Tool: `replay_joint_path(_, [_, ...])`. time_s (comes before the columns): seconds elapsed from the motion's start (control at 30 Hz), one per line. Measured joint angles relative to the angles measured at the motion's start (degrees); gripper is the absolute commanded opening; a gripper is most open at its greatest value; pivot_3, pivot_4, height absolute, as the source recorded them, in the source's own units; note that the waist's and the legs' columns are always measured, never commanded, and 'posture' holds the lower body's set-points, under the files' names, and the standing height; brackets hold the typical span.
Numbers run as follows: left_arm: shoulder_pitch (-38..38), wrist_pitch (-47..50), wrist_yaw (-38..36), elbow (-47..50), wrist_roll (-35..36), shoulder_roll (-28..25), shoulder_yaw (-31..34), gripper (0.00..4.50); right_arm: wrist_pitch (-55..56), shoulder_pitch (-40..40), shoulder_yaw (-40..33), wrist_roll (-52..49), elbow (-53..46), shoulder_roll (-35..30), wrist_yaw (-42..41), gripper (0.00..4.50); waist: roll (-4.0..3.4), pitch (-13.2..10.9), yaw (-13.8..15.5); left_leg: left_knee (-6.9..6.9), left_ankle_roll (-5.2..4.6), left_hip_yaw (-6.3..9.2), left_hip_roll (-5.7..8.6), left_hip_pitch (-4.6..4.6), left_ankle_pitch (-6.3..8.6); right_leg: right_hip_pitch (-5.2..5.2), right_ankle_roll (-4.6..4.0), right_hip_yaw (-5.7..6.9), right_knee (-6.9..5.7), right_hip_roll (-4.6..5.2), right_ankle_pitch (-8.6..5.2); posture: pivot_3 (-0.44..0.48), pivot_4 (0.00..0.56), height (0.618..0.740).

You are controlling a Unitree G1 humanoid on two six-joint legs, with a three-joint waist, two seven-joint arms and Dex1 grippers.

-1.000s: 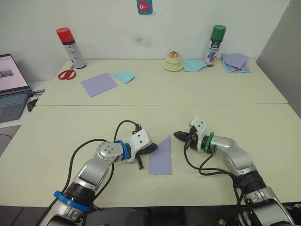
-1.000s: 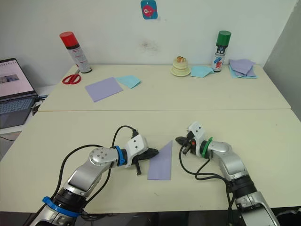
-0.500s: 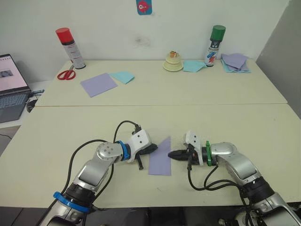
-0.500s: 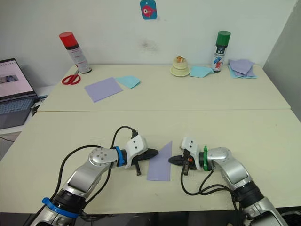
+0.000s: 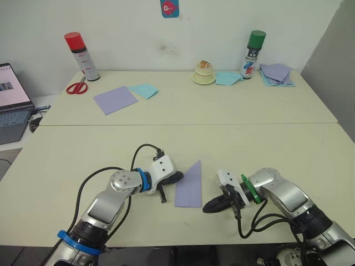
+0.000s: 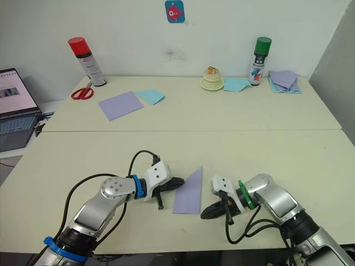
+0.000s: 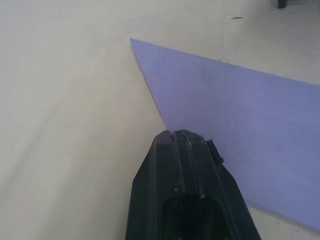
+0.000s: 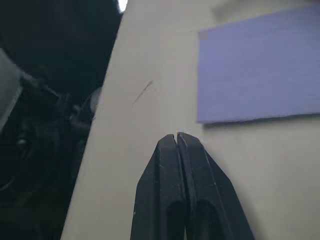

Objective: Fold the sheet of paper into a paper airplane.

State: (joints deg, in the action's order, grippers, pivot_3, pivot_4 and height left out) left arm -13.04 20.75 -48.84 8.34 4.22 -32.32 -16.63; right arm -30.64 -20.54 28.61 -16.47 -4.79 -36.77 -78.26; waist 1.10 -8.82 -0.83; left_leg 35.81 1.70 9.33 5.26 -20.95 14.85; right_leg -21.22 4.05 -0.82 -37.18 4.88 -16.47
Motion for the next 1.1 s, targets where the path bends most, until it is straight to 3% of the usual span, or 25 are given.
replay_joint_path(0.13, [-0.1, 0.7, 0.0, -0.1, 1.4, 0.3, 1.1, 0.0, -1.7, -0.2, -2.5, -1.3, -0.2, -0.5, 0.5, 0.05, -0.02, -0.1, 0.5, 0.02, -0.03, -0.01, 0.03, -0.07, 0.04, -0.03, 0.0, -0.03, 0.1, 0.01, 0.01, 0.0, 0.15, 0.74])
replay_joint_path(0.23, [-0.7, 4.5, -0.1, -1.6, 6.1, 1.5, 5.3, 0.0, -6.4, -0.6, -9.5, -3.8, -0.5, 1.5, 6.9, 0.05, -0.07, -0.3, 0.5, 0.2, -0.01, 0.02, 0.03, -0.71, 0.0, -0.42, -0.04, -0.02, -0.09, 0.01, 0.08, 0.0, 0.15, 0.74])
replay_joint_path(0.27, [-1.7, 6.3, -0.4, -2.3, 8.4, 1.5, 7.6, 0.52, -8.0, -0.7, -12.6, -5.1, -1.8, 2.1, 9.8, 0.0, -0.03, -0.3, 0.6, 0.29, 0.06, 0.06, 0.04, -1.08, -0.06, -0.83, -0.31, 0.0, -0.25, -0.01, 0.27, 0.0, 0.15, 0.74])
replay_joint_path(0.33, [-4.9, 7.7, -2.9, -3.8, 11.8, -0.8, 11.3, 1.01, -10.4, -0.6, -18.3, -7.2, -4.8, 4.5, 15.4, 0.38, 0.16, -0.4, 0.7, 0.31, 0.44, 0.15, 0.0, -1.39, -0.28, -1.19, -0.39, 0.03, -0.59, -0.01, 0.35, 0.0, 0.15, 0.74])
replay_joint_path(0.43, [-10.1, 3.9, -8.5, -7.4, 12.4, -6.3, 13.7, 1.93, -13.6, 2.4, -24.0, -10.3, -10.8, 5.3, 20.9, 1.25, 0.1, -0.4, 0.7, 0.24, 0.56, 0.15, 0.01, -1.49, -0.35, -1.3, -0.44, 0.09, -0.52, -0.03, 0.32, 0.0, 0.15, 0.74])
replay_joint_path(0.6, [-14.9, -15.3, -14.8, -19.6, 5.1, -7.4, 8.4, 3.46, -14.3, 10.8, -25.8, -11.3, -17.0, 5.4, 26.7, 2.99, 0.06, -0.5, 0.8, 0.29, 0.48, 0.02, 0.16, -1.58, -0.32, -1.27, -0.43, 0.02, -0.28, 0.06, 0.33, 0.0, 0.15, 0.74])
replay_joint_path(0.63, [-17.2, -22.8, -15.3, -24.0, 2.4, -6.1, 6.4, 3.72, -14.3, 11.9, -26.1, -11.4, -18.1, 5.5, 27.9, 3.0, 0.08, -0.5, 1.0, 0.3, 0.48, 0.04, 0.15, -1.61, -0.34, -1.27, -0.43, 0.07, -0.29, 0.08, 0.34, 0.0, 0.15, 0.74])
replay_joint_path(0.7, [-24.1, -38.9, -15.9, -34.5, -2.7, -2.5, 2.5, 3.72, -14.3, 13.4, -27.2, -12.1, -20.6, 5.8, 29.8, 3.0, 0.12, -0.5, 1.8, 0.33, 0.46, 0.1, 0.09, -1.73, -0.37, -1.29, -0.48, 0.24, -0.29, 0.07, 0.42, 0.0, 0.15, 0.74])
replay_joint_path(0.77, [-28.9, -48.7, -17.2, -40.0, -4.3, 0.6, 0.7, 3.72, -14.1, 13.3, -27.5, -12.5, -22.4, 5.6, 30.6, 3.0, 0.13, -0.5, 1.9, 0.34, 0.43, 0.04, 0.1, -1.76, -0.38, -1.31, -0.47, 0.22, -0.29, 0.07, 0.46, 0.0, 0.15, 0.74])
replay_joint_path(0.93, [-36.0, -63.8, -24.2, -51.7, -5.6, 3.2, -3.0, 3.72, -12.2, 15.6, -27.6, -11.9, -26.2, 1.7, 30.8, 3.0, 0.13, -0.5, 0.3, 0.34, 0.39, -0.06, 0.08, -1.74, -0.39, -1.37, -0.41, 0.14, -0.33, 0.02, 0.43, 0.0, 0.15, 0.74])
replay_joint_path(1.1, [-37.4, -71.6, -30.1, -58.8, -6.5, 5.3, -5.7, 3.72, -13.0, 16.0, -28.1, -14.0, -30.7, 1.4, 33.0, 3.0, 0.16, -0.5, -0.6, 0.51, 0.37, -0.03, 0.1, -1.79, -0.39, -1.4, -0.38, 0.16, -0.49, -0.15, 0.42, 0.0, 0.15, 0.74])
